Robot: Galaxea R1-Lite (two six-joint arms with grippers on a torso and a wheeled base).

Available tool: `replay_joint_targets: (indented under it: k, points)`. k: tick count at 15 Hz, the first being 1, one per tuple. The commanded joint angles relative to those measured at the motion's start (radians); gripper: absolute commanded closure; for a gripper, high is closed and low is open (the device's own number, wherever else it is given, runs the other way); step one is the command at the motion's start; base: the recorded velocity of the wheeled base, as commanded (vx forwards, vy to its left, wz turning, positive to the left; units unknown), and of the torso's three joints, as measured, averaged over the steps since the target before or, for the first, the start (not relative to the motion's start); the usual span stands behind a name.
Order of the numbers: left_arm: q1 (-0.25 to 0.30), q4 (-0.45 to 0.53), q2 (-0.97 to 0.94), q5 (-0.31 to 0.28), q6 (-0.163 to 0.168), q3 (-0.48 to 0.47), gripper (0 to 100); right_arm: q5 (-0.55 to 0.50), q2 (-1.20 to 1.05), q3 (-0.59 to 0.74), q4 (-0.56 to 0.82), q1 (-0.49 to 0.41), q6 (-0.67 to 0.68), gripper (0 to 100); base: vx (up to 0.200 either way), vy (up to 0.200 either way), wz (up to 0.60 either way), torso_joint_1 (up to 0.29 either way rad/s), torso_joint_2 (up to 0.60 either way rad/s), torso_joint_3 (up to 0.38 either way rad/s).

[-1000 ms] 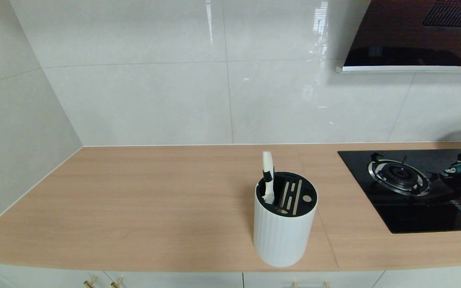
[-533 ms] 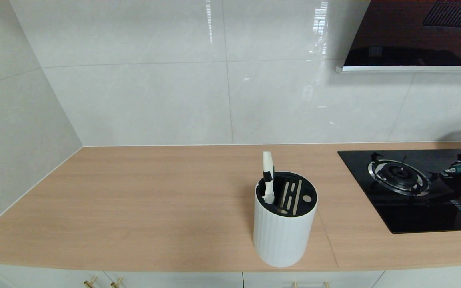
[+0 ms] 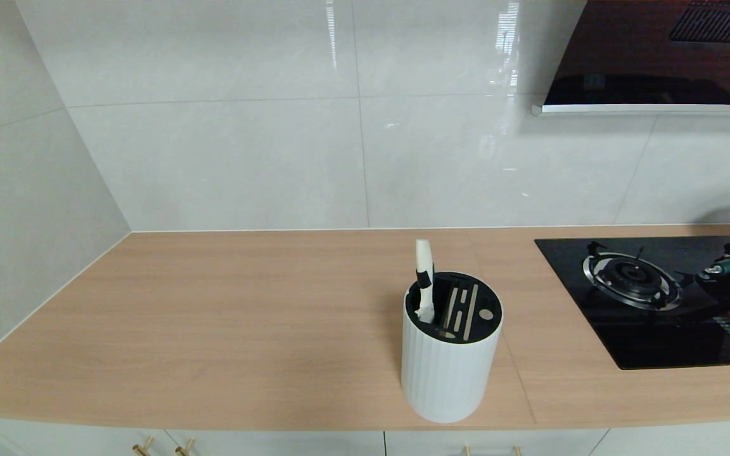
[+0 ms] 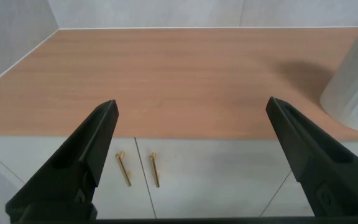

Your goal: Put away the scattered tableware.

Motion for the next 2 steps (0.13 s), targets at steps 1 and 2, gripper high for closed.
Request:
replay_joint_targets:
  k: [1, 2]
  points:
    - [0.0, 0.0, 0.002, 0.0, 0.001, 0.0, 0, 0.0, 0.001, 0.0, 0.003, 0.001, 0.0, 0, 0.0, 0.0, 0.0, 0.0, 0.0, 0.0]
    - [0.0, 0.0, 0.002, 0.0, 0.0, 0.0, 0, 0.0, 0.001, 0.0, 0.003, 0.001, 0.0, 0, 0.0, 0.0, 0.0, 0.0, 0.0, 0.0]
